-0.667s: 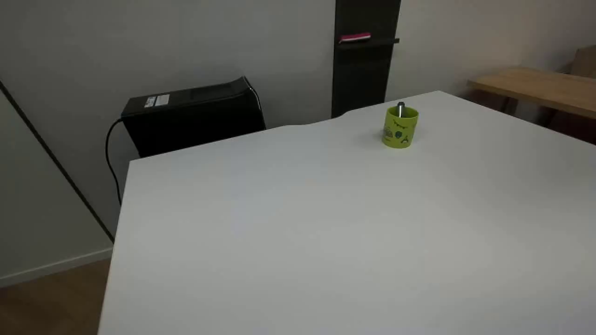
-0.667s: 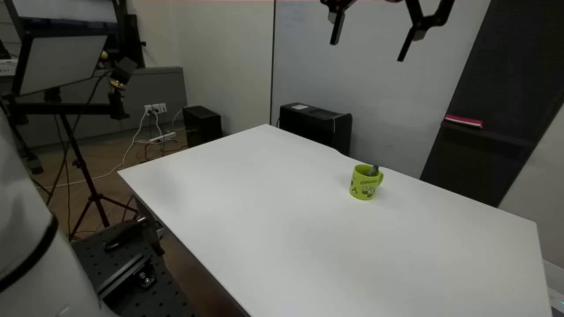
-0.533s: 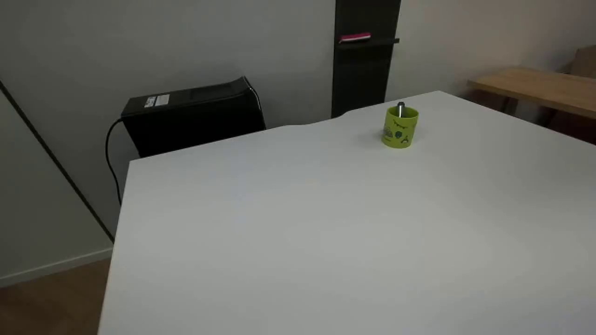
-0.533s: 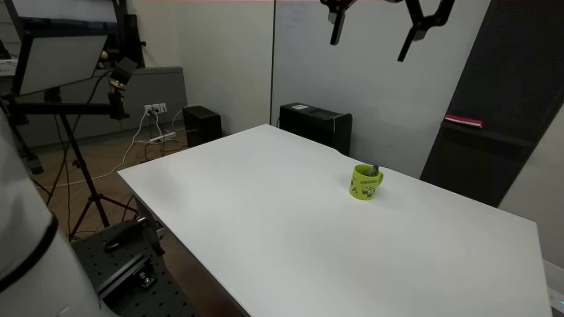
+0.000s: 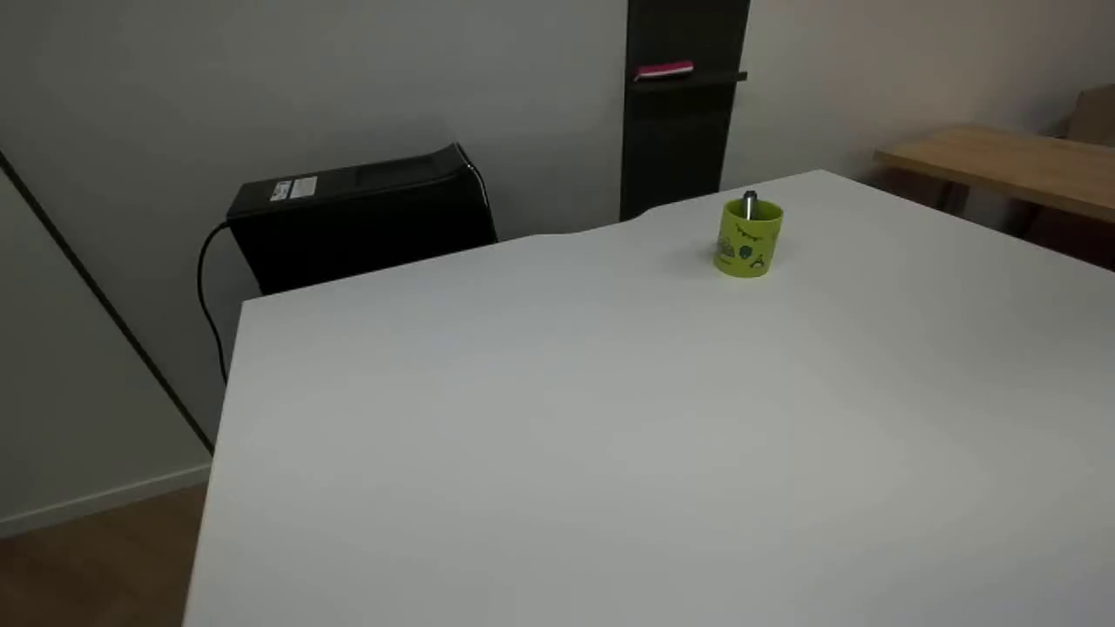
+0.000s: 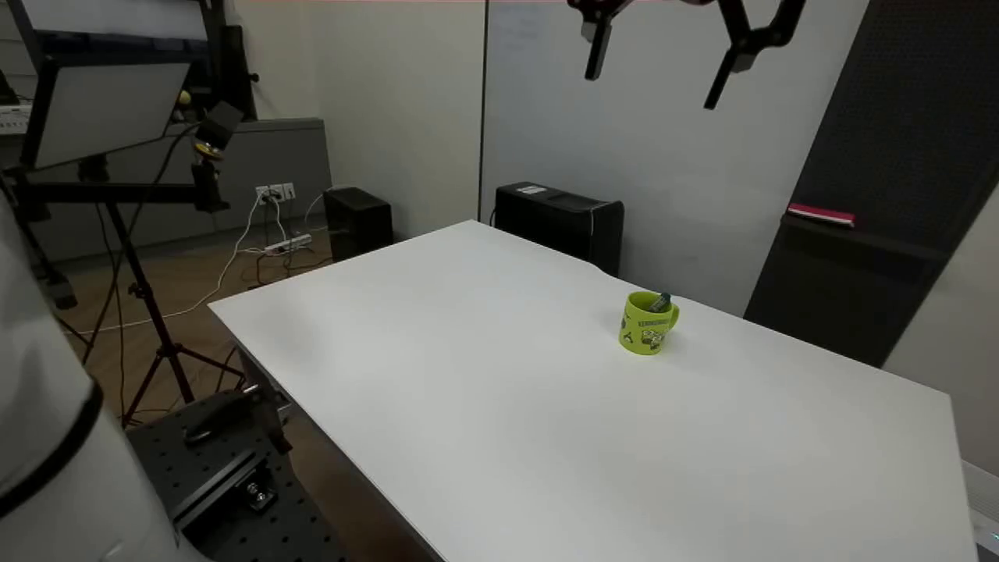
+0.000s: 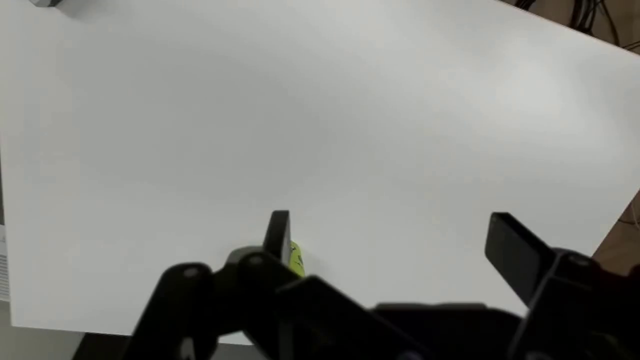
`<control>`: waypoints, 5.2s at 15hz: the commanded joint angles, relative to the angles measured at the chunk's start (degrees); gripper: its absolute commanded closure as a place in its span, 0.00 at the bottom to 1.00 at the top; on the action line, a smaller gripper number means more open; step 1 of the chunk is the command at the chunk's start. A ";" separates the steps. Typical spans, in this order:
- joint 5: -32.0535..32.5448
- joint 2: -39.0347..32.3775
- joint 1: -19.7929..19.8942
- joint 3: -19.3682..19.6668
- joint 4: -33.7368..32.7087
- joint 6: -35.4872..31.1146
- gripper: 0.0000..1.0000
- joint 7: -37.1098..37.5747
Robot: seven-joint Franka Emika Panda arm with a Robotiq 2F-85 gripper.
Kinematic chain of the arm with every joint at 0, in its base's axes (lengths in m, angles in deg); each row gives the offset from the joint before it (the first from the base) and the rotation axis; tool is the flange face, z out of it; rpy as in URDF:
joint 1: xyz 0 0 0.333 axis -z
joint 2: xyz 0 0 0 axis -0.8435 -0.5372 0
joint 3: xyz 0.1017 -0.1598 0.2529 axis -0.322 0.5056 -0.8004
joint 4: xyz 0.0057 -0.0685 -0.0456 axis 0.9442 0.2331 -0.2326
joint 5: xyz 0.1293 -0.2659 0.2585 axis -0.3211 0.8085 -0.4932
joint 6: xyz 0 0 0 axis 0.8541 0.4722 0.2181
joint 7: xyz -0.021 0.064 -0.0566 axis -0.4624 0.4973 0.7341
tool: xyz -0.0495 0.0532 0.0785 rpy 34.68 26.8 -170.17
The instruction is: Take the marker from the cup and put it on the table
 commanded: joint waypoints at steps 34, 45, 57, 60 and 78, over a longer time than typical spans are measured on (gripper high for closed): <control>-9.74 -57.31 19.21 -13.44 -61.64 16.44 0.00 -2.90; -7.27 -71.22 19.42 -18.03 -79.90 23.74 0.00 1.64; -7.72 -77.98 17.86 -19.53 -88.68 20.60 0.00 1.40; -8.85 -78.39 17.88 -20.30 -88.52 16.86 0.00 0.74; -10.39 -78.43 16.22 -23.07 -84.99 1.45 0.00 -2.30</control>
